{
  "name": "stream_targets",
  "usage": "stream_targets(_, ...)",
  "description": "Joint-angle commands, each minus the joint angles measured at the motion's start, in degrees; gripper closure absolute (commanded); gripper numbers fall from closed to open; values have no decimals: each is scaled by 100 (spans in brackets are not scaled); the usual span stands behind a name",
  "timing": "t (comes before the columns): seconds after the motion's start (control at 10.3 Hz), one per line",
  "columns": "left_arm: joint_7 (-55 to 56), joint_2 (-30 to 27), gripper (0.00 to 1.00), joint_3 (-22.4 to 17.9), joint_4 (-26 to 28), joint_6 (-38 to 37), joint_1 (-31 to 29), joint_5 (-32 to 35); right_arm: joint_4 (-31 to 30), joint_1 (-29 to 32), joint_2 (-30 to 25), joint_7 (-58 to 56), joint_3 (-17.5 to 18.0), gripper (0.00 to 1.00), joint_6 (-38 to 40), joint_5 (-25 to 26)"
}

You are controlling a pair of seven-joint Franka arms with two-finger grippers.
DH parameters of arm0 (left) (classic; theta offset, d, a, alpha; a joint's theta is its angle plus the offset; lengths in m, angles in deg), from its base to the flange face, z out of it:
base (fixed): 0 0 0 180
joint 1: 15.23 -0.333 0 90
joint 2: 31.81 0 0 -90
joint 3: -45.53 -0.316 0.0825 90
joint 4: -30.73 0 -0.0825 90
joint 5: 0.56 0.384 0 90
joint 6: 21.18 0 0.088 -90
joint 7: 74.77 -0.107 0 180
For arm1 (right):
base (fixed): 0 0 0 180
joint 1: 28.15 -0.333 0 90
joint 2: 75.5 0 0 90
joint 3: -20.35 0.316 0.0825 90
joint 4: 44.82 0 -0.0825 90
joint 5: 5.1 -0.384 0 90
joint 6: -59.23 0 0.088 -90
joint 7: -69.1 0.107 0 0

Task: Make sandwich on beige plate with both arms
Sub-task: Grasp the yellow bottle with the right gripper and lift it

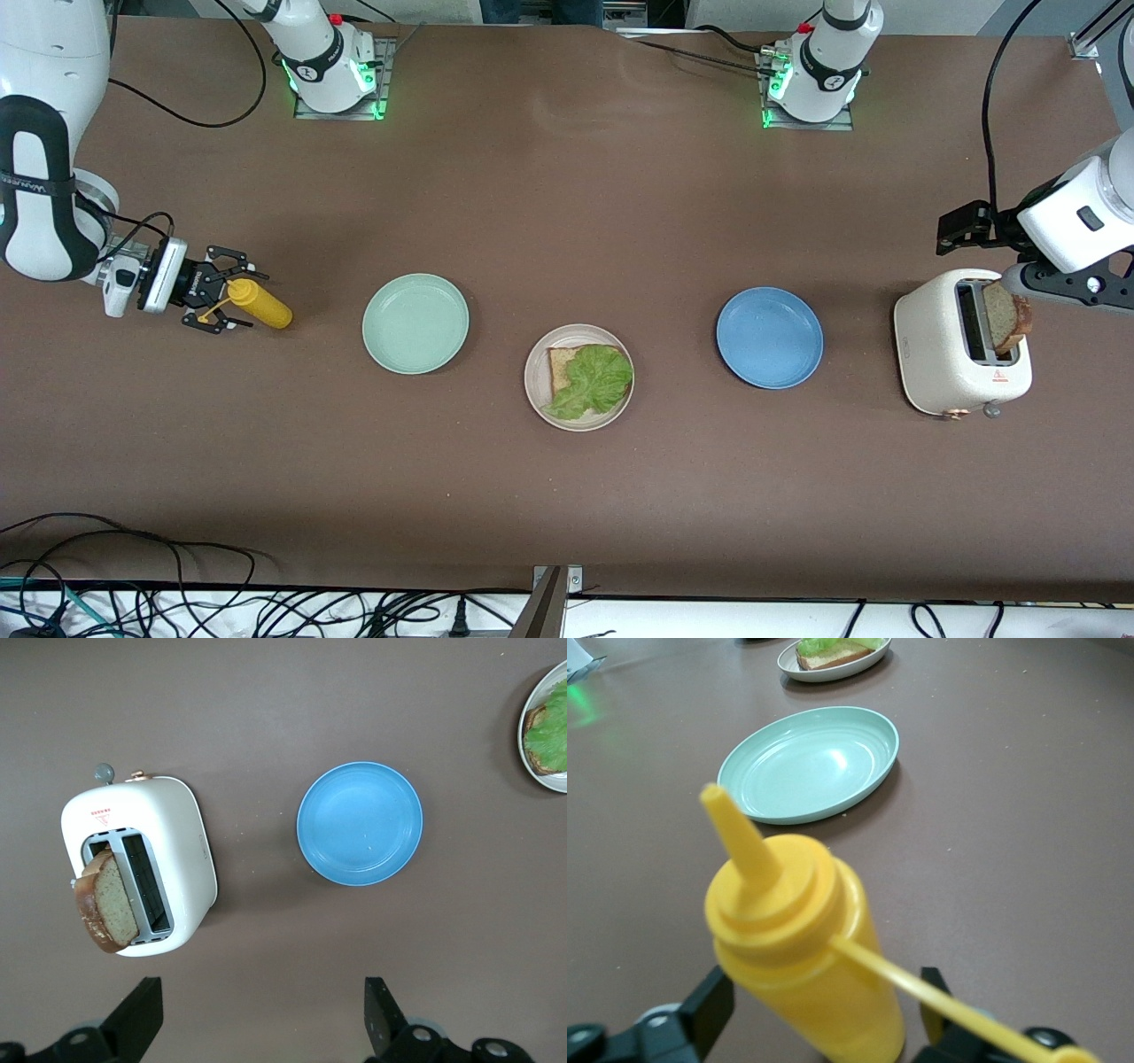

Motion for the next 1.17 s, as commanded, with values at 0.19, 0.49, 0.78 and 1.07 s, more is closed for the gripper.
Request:
stream_targets(0.19, -97, -53, 0, -6, 27, -36, -30, -151, 562, -44, 123, 108, 143, 100, 127, -82)
stream_targets(0.49, -97, -53, 0, -6, 27, -36, -30, -151, 1168, -492, 53, 1019, 126, 100, 118, 373)
stream_targets(0.78, -97, -53, 0, -6, 27, -36, -30, -151, 1767, -1010, 35, 1926, 108, 100, 13, 980)
stream_targets(1.07, -97, -53, 0, -6, 27, -36, -30, -151, 2014, -1835, 9, 2926, 91, 100, -618, 1437)
